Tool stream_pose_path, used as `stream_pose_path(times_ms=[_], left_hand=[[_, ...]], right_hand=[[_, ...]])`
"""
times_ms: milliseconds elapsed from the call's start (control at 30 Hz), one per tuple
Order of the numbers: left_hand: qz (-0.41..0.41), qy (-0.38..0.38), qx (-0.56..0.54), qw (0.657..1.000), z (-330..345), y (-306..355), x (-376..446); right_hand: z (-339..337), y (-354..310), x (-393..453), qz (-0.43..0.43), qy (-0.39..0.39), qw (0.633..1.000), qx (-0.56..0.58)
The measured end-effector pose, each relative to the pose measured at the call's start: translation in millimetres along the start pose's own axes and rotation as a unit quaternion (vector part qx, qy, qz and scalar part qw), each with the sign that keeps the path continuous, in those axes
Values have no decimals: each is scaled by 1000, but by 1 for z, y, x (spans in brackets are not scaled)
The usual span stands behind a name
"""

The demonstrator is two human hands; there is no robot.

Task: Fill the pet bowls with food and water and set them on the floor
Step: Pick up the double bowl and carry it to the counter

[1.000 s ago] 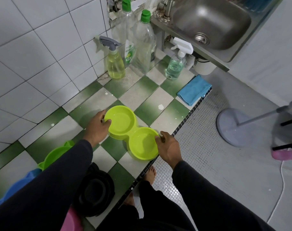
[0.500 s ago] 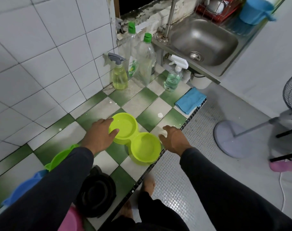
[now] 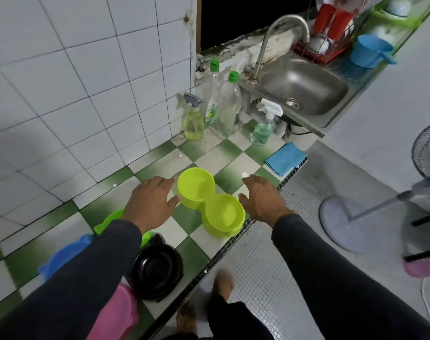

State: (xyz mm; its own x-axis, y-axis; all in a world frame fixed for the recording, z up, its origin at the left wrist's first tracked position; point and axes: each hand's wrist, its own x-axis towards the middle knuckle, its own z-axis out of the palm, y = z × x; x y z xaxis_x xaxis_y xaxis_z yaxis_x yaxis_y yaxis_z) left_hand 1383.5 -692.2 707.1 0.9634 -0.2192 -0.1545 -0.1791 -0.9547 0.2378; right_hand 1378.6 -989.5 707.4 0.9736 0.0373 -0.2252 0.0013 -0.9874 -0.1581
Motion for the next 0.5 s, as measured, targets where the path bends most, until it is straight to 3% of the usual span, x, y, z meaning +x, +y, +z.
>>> stream_pose_path(times_ms=[267,500], left_hand=[[-17,38,33,999,-23,8,-45],[-81,66,24,994,-28,26,-107]], right_hand=[[-24,-14,-24,-43,37,998,-41],[-36,-18,-53,-92,5,995,-32]])
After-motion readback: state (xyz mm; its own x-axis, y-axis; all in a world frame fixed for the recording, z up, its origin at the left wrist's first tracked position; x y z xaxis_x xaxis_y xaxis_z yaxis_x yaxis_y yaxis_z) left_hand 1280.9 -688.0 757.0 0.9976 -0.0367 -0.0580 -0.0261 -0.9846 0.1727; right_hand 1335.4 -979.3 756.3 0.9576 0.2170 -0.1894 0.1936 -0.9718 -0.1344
